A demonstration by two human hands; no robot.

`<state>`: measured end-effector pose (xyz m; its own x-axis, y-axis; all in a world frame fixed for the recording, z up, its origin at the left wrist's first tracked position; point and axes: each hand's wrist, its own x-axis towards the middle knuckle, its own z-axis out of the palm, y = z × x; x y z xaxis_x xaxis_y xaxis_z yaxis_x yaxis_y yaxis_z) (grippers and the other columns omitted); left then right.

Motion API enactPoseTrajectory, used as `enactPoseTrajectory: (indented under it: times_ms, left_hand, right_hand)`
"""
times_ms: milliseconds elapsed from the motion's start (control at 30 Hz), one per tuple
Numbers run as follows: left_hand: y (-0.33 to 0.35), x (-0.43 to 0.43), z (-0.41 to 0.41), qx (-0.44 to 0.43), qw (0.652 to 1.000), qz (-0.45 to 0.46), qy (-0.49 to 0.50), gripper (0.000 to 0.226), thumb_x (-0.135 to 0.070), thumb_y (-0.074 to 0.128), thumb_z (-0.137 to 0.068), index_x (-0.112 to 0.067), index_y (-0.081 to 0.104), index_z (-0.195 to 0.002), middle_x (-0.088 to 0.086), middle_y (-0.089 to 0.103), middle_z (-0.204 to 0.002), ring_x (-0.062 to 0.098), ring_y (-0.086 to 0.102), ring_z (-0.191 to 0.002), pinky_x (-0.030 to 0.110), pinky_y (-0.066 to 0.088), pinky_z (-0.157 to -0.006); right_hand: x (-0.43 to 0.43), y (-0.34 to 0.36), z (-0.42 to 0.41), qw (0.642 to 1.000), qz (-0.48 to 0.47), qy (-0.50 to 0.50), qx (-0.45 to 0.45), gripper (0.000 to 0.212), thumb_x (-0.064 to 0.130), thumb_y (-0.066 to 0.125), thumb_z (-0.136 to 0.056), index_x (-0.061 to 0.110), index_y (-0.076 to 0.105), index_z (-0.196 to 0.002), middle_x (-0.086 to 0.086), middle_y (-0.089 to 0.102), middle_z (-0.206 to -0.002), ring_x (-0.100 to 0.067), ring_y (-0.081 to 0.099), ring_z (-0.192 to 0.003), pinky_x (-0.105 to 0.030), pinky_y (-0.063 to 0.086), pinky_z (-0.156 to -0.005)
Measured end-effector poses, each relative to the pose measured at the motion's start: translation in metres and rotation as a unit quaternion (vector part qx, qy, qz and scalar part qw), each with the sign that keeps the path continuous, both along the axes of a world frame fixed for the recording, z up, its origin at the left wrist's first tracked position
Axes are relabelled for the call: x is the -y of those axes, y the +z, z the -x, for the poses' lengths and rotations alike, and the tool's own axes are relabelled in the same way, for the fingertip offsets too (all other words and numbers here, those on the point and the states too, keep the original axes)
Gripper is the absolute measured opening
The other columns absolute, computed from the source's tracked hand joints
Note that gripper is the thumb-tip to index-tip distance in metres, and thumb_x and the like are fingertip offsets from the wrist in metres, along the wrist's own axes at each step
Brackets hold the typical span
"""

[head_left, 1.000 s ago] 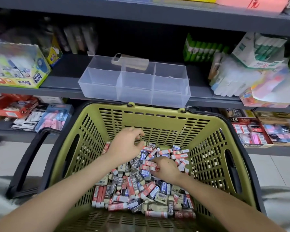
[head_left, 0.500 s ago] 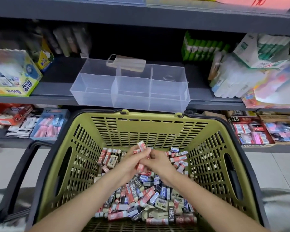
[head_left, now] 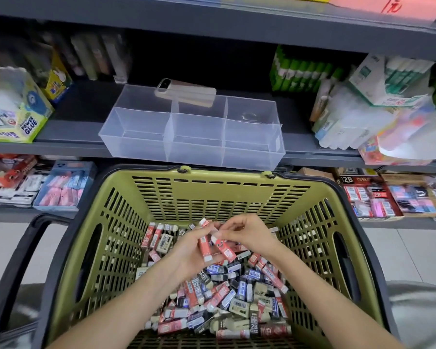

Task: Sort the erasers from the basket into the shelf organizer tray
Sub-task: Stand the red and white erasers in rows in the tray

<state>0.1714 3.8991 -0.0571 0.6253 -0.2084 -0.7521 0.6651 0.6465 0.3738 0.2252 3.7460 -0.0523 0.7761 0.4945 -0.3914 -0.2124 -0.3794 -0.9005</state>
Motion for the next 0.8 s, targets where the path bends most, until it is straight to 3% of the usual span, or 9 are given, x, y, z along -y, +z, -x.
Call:
enactPoseTrajectory:
  times_ms: [133,267,333,400,467,533,633,700,800]
  left_hand:
    - [-0.003,-0.004,-0.004,-0.032,0.999,0.021,0.016,0.029,-0.020,0.059,-0.087,-0.006,0.057,-0.112,0.018,0.072,-0.094,0.032,0.071,-0.074,0.036,0.055,-0.062]
    - [-0.006,-0.012,-0.006,-0.036,0.999,0.002,0.000,0.044,-0.031,0.073,-0.073,-0.007,0.057,-0.106,0.010,0.065,-0.071,0.019,0.058,-0.046,0.021,0.042,-0.035]
    - [-0.010,-0.019,-0.007,-0.026,0.996,-0.070,-0.042,0.059,-0.034,0.080,-0.063,-0.005,0.057,-0.110,0.005,0.062,-0.067,0.013,0.051,-0.041,0.020,0.040,-0.034]
    - [-0.014,-0.025,-0.009,-0.002,0.983,-0.153,-0.103,0.075,-0.041,0.083,-0.055,-0.002,0.057,-0.112,0.004,0.065,-0.073,0.013,0.055,-0.046,0.024,0.048,-0.050]
    - [-0.018,-0.028,-0.008,0.003,0.969,-0.215,-0.125,0.086,-0.046,0.083,-0.058,0.006,0.052,-0.119,0.006,0.069,-0.087,0.011,0.066,-0.062,0.035,0.046,-0.083]
    - [-0.020,-0.026,-0.009,0.013,0.966,-0.230,-0.114,0.073,-0.042,0.082,-0.059,0.007,0.059,-0.108,0.006,0.072,-0.079,0.012,0.068,-0.060,0.036,0.046,-0.091]
    - [-0.014,-0.018,-0.008,0.029,0.974,-0.190,-0.119,0.055,-0.040,0.079,-0.057,-0.005,0.065,-0.097,0.006,0.075,-0.077,0.023,0.072,-0.071,0.036,0.056,-0.068]
    - [-0.012,-0.015,-0.008,0.032,0.982,-0.152,-0.103,0.055,-0.031,0.080,-0.062,-0.001,0.063,-0.103,0.013,0.074,-0.084,0.027,0.073,-0.075,0.031,0.056,-0.055]
    - [-0.015,-0.021,-0.007,0.021,0.991,-0.130,-0.039,0.048,-0.011,0.079,-0.065,0.001,0.058,-0.106,0.018,0.073,-0.090,0.035,0.071,-0.084,0.036,0.058,-0.055]
  right_hand:
    - [0.007,-0.018,-0.006,0.989,0.081,-0.083,0.086,0.030,0.045,0.066,-0.081,0.017,0.071,-0.071,0.005,0.065,-0.064,-0.009,0.057,-0.061,-0.028,0.046,-0.066]
    - [0.024,-0.049,-0.012,0.895,0.390,0.077,0.204,0.034,0.034,0.060,-0.088,0.025,0.062,-0.120,0.007,0.065,-0.117,-0.016,0.060,-0.106,-0.031,0.051,-0.084]
    - [0.025,-0.058,-0.011,0.876,0.416,0.123,0.212,0.032,0.028,0.058,-0.089,0.024,0.061,-0.122,0.005,0.059,-0.120,-0.019,0.057,-0.110,-0.031,0.049,-0.084]
    - [0.024,-0.059,-0.011,0.871,0.418,0.115,0.230,0.024,0.025,0.056,-0.090,0.021,0.066,-0.113,0.003,0.059,-0.111,-0.020,0.058,-0.104,-0.031,0.049,-0.081]
    - [0.021,-0.052,-0.011,0.893,0.382,0.058,0.232,0.017,0.028,0.058,-0.090,0.019,0.070,-0.099,0.004,0.065,-0.095,-0.016,0.060,-0.088,-0.028,0.049,-0.072]
    - [0.017,-0.038,-0.010,0.962,0.234,-0.019,0.138,0.018,0.029,0.063,-0.088,0.013,0.072,-0.084,0.006,0.068,-0.071,-0.011,0.059,-0.063,-0.021,0.047,-0.055]
    - [-0.006,-0.014,0.000,0.997,0.006,-0.031,-0.075,0.006,0.015,0.071,-0.080,0.011,0.071,-0.085,0.004,0.069,-0.067,-0.009,0.060,-0.054,-0.019,0.051,-0.054]
    - [-0.018,-0.009,0.006,0.992,-0.042,-0.021,-0.114,0.017,0.005,0.072,-0.076,0.010,0.070,-0.092,-0.003,0.071,-0.077,-0.014,0.066,-0.062,-0.024,0.055,-0.063]
    - [-0.017,-0.016,0.007,0.972,-0.103,-0.082,-0.193,0.032,-0.008,0.069,-0.074,0.009,0.065,-0.100,-0.007,0.073,-0.087,-0.022,0.070,-0.076,-0.031,0.057,-0.072]
